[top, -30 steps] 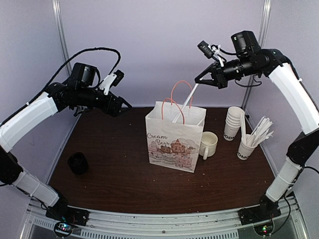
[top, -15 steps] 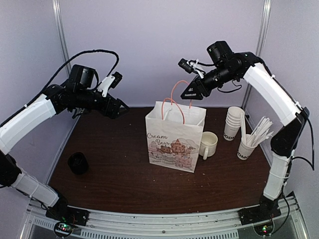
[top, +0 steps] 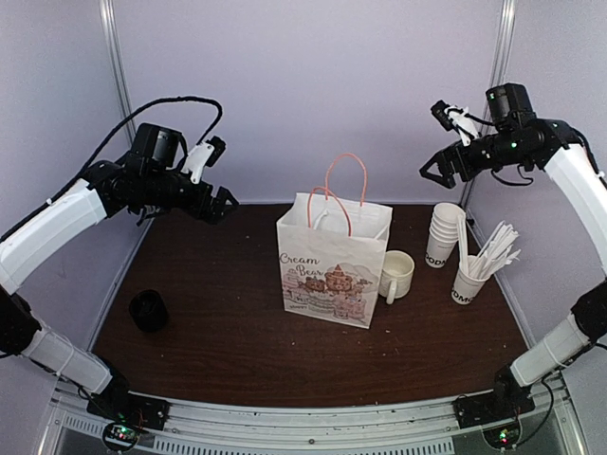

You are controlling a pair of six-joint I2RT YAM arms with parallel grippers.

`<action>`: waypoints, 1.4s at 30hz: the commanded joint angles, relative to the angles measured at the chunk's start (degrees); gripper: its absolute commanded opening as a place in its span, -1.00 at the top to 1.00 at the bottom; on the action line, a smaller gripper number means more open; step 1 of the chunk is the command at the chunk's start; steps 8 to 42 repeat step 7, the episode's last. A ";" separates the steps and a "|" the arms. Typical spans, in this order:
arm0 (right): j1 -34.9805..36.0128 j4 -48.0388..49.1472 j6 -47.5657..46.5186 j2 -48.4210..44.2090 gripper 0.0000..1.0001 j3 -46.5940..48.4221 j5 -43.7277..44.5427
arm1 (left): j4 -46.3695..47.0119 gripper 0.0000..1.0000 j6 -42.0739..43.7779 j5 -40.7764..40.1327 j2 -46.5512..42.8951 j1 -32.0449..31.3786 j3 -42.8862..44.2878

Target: Pack the takeout coffee

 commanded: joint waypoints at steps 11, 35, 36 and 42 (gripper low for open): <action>-7.21 13.87 8.83 -7.44 -0.99 -13.31 10.15 | 0.53 -0.95 -0.62 -8.22 -0.48 0.33 1.93; -7.21 13.87 8.83 -7.44 -0.99 -13.31 10.15 | 0.53 -0.95 -0.62 -8.22 -0.48 0.33 1.93; -7.21 13.87 8.83 -7.44 -0.99 -13.31 10.15 | 0.53 -0.95 -0.62 -8.22 -0.48 0.33 1.93; -7.21 13.87 8.83 -7.44 -0.99 -13.31 10.15 | 0.53 -0.95 -0.62 -8.22 -0.48 0.33 1.93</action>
